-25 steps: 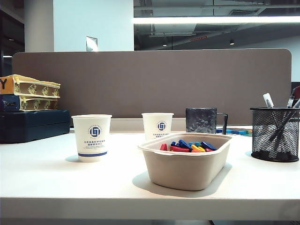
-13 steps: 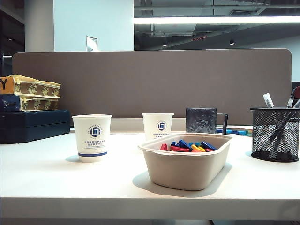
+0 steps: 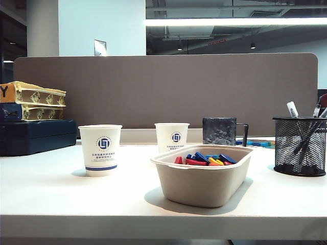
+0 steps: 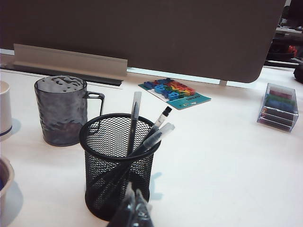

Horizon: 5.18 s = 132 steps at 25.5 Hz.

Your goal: Pick up one pen and put it in the pen container.

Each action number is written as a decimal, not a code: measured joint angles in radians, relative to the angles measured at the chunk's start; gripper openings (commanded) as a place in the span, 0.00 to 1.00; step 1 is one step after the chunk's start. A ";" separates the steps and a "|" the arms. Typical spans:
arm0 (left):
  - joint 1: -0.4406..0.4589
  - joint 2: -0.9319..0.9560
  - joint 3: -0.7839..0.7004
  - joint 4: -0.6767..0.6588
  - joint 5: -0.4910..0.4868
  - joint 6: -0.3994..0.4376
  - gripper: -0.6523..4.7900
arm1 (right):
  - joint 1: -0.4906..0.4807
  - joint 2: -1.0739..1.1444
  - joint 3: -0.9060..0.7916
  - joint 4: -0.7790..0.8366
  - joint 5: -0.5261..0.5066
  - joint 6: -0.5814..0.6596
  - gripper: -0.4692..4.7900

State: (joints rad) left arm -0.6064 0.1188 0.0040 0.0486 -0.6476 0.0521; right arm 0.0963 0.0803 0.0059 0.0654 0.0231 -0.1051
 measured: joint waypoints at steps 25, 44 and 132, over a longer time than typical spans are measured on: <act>0.000 -0.002 0.000 0.000 0.000 0.000 0.27 | 0.000 0.000 0.000 -0.002 0.000 0.000 0.09; 0.257 -0.101 0.000 -0.041 0.352 0.000 0.27 | 0.000 0.000 0.000 -0.002 0.000 0.000 0.09; 0.626 -0.116 0.000 -0.064 0.716 0.000 0.27 | -0.045 -0.076 0.000 -0.003 0.001 0.000 0.09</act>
State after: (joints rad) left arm 0.0200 0.0029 0.0040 -0.0158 0.0689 0.0517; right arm 0.0513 0.0044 0.0059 0.0628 0.0238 -0.1047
